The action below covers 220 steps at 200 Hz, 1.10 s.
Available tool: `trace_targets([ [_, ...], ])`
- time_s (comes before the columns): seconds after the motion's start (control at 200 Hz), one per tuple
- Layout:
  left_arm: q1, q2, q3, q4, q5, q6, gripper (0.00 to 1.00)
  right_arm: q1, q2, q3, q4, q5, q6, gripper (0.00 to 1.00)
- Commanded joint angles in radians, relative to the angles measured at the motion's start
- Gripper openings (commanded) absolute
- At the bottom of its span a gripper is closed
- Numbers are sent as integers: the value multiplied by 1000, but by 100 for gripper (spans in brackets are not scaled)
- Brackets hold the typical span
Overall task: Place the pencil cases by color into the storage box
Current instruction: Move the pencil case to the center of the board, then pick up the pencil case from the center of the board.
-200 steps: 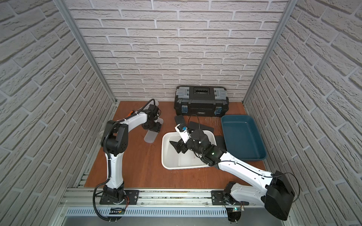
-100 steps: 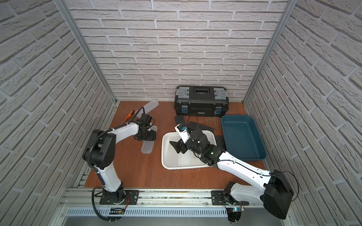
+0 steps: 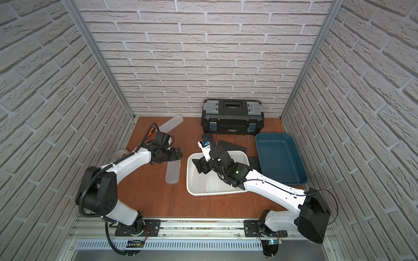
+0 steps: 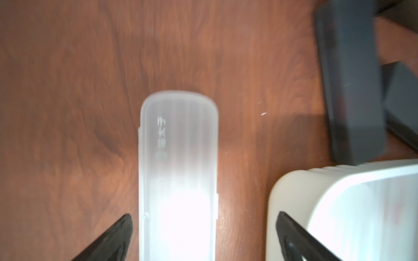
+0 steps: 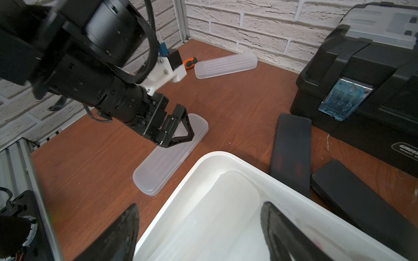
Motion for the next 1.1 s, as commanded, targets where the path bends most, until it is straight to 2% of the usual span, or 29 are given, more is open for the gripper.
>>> trace_targets([
  [0.0, 26, -71, 33, -115, -90, 73, 98, 30, 33, 78, -105, 135, 117, 85],
  [0.135, 141, -207, 38, -155, -62, 85, 98, 88, 126, 184, -192, 209, 241, 84],
  [0.275, 265, -338, 51, -232, -73, 88, 98, 158, 278, 367, -326, 296, 337, 84],
  [0.435, 321, -456, 104, -335, -145, 68, 98, 204, 467, 557, -423, 293, 464, 84],
  [0.6, 394, -591, 83, -317, -149, 27, 98, 254, 696, 783, -526, 279, 582, 84],
  [0.745, 414, -668, 68, -303, -181, 27, 98, 268, 873, 950, -605, 224, 692, 85],
  [0.905, 480, -755, 40, -285, -214, 53, 98, 269, 983, 1062, -662, 210, 728, 84],
  [1.095, 539, -809, 15, -263, -188, 72, 98, 269, 1022, 1070, -662, 259, 763, 84],
])
